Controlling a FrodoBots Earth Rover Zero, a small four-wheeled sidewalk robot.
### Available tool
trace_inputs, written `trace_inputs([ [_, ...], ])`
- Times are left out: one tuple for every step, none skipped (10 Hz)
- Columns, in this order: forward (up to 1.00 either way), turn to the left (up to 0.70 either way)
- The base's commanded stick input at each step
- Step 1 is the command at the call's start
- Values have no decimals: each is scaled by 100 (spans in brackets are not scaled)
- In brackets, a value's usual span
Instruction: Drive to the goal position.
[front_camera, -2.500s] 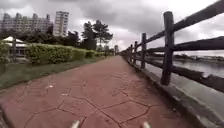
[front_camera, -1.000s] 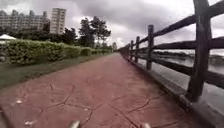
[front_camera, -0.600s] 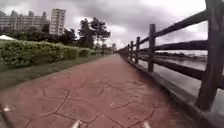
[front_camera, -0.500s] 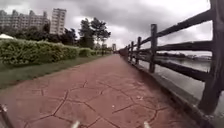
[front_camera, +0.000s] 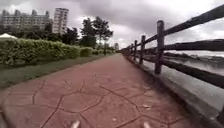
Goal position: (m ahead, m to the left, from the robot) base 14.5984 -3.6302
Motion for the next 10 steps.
trace_inputs([
  [50, 0],
  [50, 0],
  [50, 0],
  [50, 0],
  [50, 0],
  [50, 4],
  [50, 8],
  [50, 0],
  [50, 0],
  [50, 0],
])
